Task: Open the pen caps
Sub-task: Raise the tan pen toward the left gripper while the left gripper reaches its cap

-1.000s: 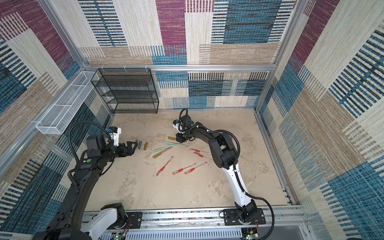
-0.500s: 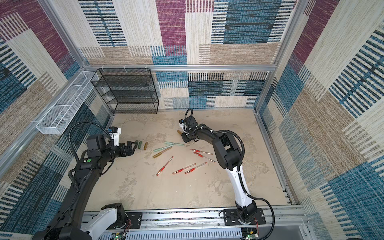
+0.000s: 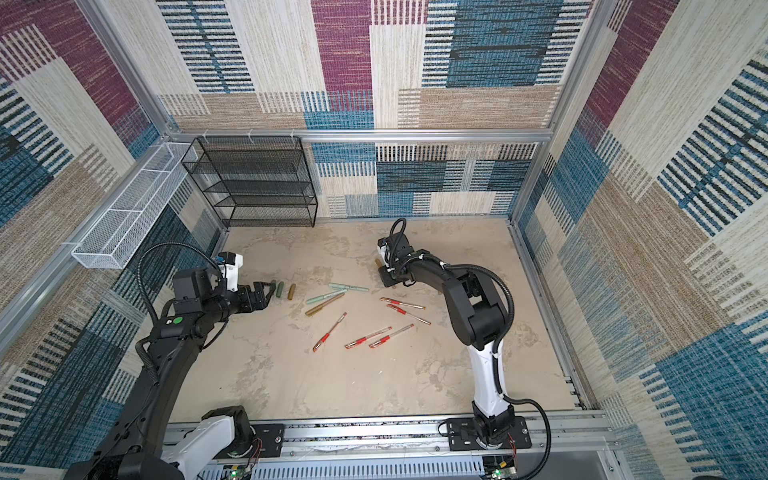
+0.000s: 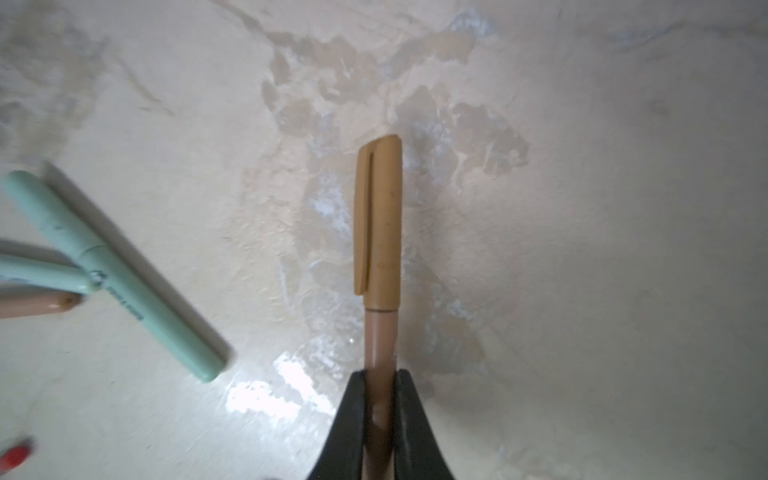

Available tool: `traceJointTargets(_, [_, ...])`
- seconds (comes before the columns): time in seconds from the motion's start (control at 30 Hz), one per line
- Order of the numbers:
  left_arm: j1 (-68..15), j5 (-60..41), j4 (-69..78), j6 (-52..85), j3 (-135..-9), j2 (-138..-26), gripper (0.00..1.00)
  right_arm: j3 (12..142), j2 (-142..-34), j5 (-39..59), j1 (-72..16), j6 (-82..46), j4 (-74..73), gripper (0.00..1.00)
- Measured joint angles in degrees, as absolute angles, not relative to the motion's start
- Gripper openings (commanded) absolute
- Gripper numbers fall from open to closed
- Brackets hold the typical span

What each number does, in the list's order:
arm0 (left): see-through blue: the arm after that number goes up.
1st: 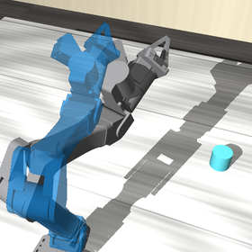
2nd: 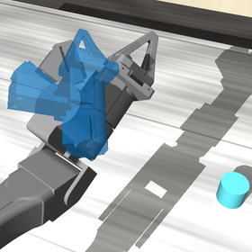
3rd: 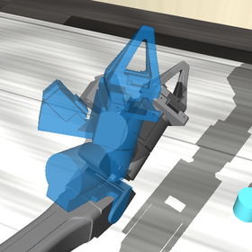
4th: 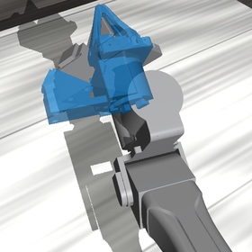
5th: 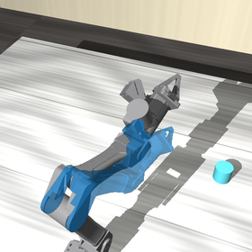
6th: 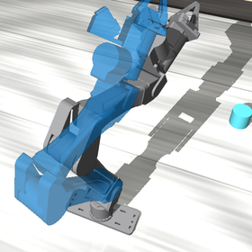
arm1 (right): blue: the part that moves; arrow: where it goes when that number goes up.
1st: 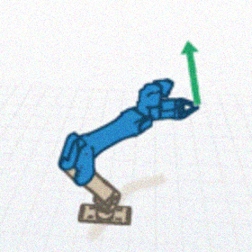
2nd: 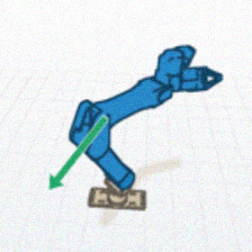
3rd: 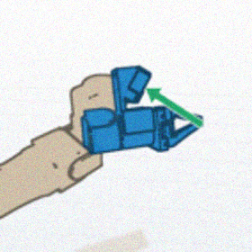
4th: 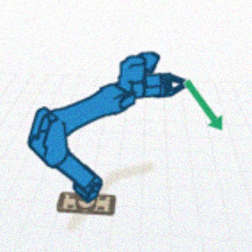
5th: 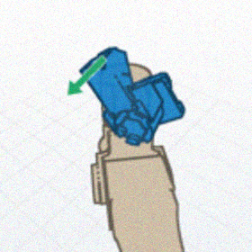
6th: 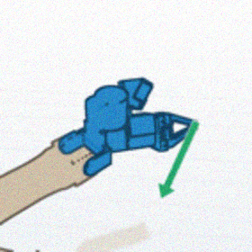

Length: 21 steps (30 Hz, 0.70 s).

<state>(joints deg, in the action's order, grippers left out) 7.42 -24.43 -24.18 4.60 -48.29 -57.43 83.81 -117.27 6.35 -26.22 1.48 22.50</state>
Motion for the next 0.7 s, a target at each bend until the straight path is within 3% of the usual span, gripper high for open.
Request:
traceJointTargets(0.37, [7.20,-31.83,-23.33,8.25,-48.62,-58.43,0.91,67.66,-102.63,15.33,-31.73,-9.04,8.36,0.08])
traceJointTargets(0.7, [5.39,-38.94,-21.71,14.74,-49.08,-61.63,0.89,65.19,-100.01,9.61,-45.34,-18.00,-0.86,0.06])
